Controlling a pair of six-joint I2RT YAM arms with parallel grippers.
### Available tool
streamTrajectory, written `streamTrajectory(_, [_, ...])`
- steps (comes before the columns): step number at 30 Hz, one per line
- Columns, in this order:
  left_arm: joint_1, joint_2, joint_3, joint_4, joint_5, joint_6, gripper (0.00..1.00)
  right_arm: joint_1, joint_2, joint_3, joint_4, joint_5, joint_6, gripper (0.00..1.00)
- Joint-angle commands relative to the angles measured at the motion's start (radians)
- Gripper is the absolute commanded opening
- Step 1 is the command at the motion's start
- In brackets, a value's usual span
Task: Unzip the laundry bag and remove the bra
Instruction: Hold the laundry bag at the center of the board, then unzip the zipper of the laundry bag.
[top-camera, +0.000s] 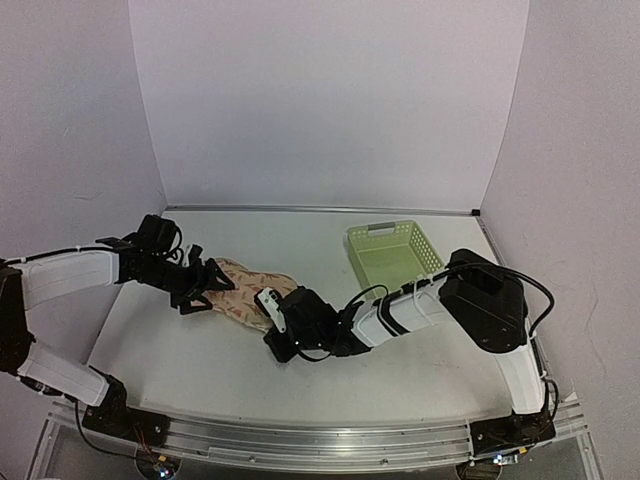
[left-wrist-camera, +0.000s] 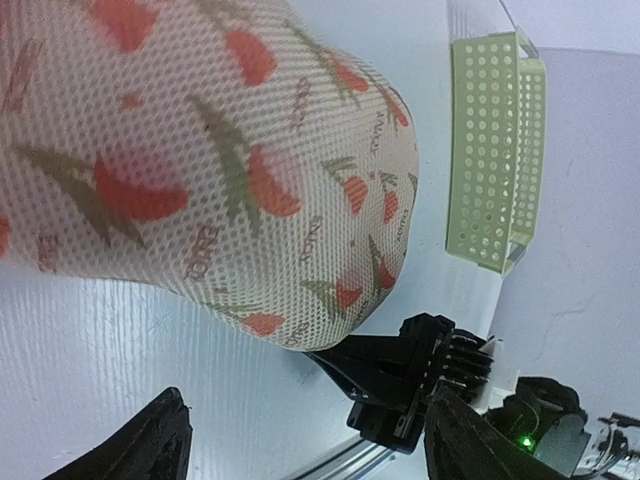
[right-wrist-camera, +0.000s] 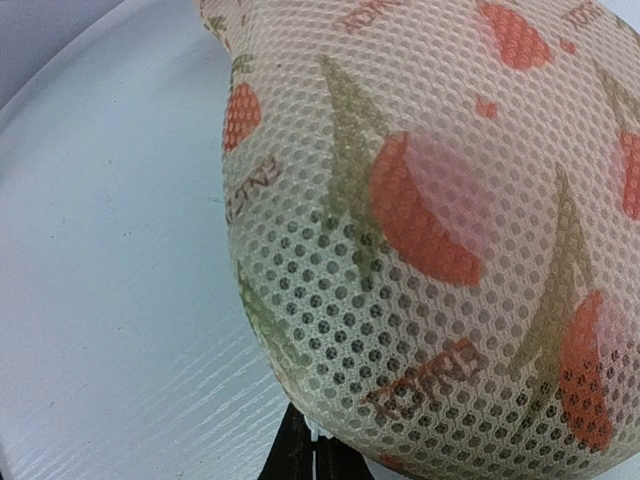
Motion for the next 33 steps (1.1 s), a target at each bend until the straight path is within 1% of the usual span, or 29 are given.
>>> streamTrajectory(1, [-0.018,-0.058,-0.104,0.170,-0.005,-0.246,0.81,0.005,-0.023,0.078,-0.031,-0.053,-0.034,0.00])
streamTrajectory(5, [-0.041,-0.049,-0.185,0.314,-0.014,-0.361,0.81,0.005,-0.016,0.116,-0.050,-0.090,-0.047,0.00])
streamTrajectory(10, [-0.044,-0.005,-0.236,0.478,-0.023,-0.471,0.78,0.005,0.002,0.154,-0.076,-0.114,-0.072,0.00])
streamTrajectory(14, [-0.059,0.044,-0.240,0.538,-0.031,-0.515,0.74,0.005,0.014,0.175,-0.085,-0.121,-0.082,0.00])
streamTrajectory(16, [-0.064,0.069,-0.239,0.554,-0.035,-0.522,0.71,0.005,0.013,0.182,-0.090,-0.121,-0.087,0.00])
streamTrajectory(19, [-0.064,0.105,-0.238,0.563,-0.037,-0.522,0.61,0.005,0.008,0.178,-0.093,-0.119,-0.095,0.00])
streamTrajectory(23, [-0.063,0.134,-0.229,0.567,-0.029,-0.508,0.43,0.005,0.000,0.165,-0.095,-0.117,-0.095,0.00])
streamTrajectory(25, [-0.063,0.147,-0.224,0.569,-0.020,-0.496,0.23,0.005,-0.006,0.156,-0.096,-0.109,-0.098,0.00])
streamTrajectory(26, [-0.064,0.152,-0.219,0.569,-0.014,-0.490,0.10,0.005,-0.011,0.148,-0.096,-0.106,-0.100,0.00])
streamTrajectory(27, [-0.063,0.158,-0.215,0.568,-0.009,-0.482,0.01,0.005,-0.016,0.138,-0.096,-0.102,-0.102,0.00])
streamTrajectory(33, [-0.059,0.195,-0.176,0.550,0.057,-0.401,0.00,-0.005,-0.088,0.028,-0.097,-0.101,-0.108,0.00])
